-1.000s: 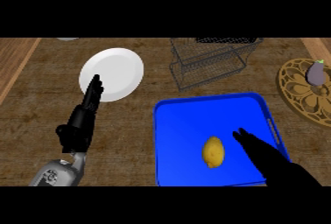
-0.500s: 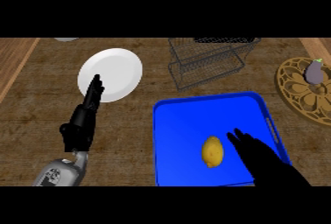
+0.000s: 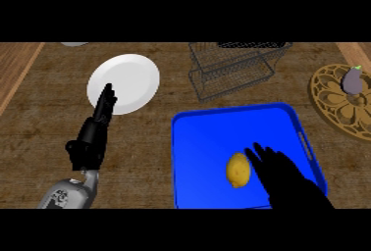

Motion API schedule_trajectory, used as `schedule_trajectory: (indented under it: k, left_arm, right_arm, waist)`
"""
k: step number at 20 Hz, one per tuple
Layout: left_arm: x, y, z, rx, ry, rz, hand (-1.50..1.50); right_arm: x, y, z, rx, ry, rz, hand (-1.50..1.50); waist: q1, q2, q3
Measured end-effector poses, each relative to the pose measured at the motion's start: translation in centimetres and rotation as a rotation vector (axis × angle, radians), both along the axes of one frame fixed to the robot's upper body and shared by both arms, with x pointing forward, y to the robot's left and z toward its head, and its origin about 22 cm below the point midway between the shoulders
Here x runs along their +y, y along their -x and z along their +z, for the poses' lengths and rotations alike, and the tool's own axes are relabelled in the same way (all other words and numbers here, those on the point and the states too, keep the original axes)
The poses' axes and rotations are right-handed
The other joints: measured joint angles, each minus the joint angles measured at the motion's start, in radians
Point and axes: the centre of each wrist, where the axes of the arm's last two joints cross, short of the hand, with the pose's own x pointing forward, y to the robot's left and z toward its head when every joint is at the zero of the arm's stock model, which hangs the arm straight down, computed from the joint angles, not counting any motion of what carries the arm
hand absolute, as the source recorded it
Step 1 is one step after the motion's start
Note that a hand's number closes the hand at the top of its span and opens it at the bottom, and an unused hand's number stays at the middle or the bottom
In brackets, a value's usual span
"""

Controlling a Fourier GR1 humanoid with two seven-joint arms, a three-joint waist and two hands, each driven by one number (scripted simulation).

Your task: Pick the lemon from the tray and place it in the tiered basket

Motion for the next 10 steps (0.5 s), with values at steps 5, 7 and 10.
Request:
schedule_trajectory:
  k: [5, 7, 10]
  left_arm:
    - [-0.4, -0.6, -0.1, 0.006, -0.001, 0.004, 0.0]
    - [0.1, -0.2, -0.3, 0.006, 0.003, 0.001, 0.0]
    - [0.1, -0.2, -0.3, 0.005, 0.006, 0.003, 0.0]
  right_arm:
    - [-0.2, -0.8, -0.9, -0.008, 0.032, -0.062, -1.5]
    - [0.0, -1.1, -1.7, 0.003, 0.039, -0.082, -1.5]
    - [-0.7, -1.6, -2.5, 0.022, 0.047, -0.111, -1.5]
  waist:
    - [-0.002, 0.001, 0.0]
    - [-0.001, 0.0, 0.0]
    - [-0.001, 0.001, 0.0]
